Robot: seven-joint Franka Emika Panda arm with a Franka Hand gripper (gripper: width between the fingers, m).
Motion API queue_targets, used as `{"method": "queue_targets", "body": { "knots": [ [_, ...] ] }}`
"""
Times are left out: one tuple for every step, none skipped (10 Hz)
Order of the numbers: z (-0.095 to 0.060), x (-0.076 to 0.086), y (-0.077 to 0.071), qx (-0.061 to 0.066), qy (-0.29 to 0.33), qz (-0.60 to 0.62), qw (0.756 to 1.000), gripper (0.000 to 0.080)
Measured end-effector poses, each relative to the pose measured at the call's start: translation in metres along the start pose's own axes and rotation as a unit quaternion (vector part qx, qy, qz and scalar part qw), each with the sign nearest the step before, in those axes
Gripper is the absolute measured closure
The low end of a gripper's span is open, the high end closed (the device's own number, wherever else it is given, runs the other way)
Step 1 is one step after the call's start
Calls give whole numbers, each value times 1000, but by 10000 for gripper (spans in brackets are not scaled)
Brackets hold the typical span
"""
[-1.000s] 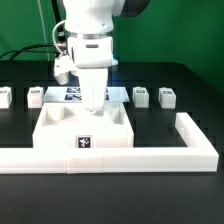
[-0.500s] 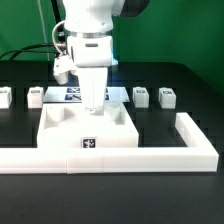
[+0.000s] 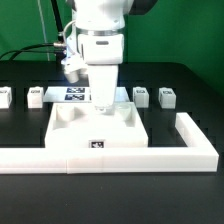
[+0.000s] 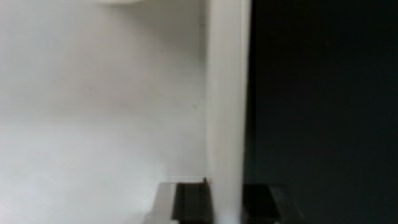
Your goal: Assemble square table
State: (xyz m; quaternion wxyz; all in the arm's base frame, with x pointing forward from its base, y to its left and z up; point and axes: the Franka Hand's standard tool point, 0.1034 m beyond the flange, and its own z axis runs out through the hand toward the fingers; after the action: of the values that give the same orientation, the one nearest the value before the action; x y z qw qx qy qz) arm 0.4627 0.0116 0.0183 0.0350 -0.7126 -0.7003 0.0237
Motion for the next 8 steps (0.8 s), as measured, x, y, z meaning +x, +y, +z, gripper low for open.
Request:
{"method": "queue_targets", "body": {
  "knots": [
    [1,8,4,-1,2,7,1000,736],
    [3,18,10,-3,5,10,1000,736],
    [4,26,14,-5,7,16,1000,735],
    [4,34,18,-10,10,22,1000,735],
    [4,45,21,-13,13,25,1000,736],
    [4,54,26,-15,15,21,1000,736],
    [4,60,29,-17,17,16,1000,736],
    [4,66,30,-18,18,11,1000,736]
  ]
}}
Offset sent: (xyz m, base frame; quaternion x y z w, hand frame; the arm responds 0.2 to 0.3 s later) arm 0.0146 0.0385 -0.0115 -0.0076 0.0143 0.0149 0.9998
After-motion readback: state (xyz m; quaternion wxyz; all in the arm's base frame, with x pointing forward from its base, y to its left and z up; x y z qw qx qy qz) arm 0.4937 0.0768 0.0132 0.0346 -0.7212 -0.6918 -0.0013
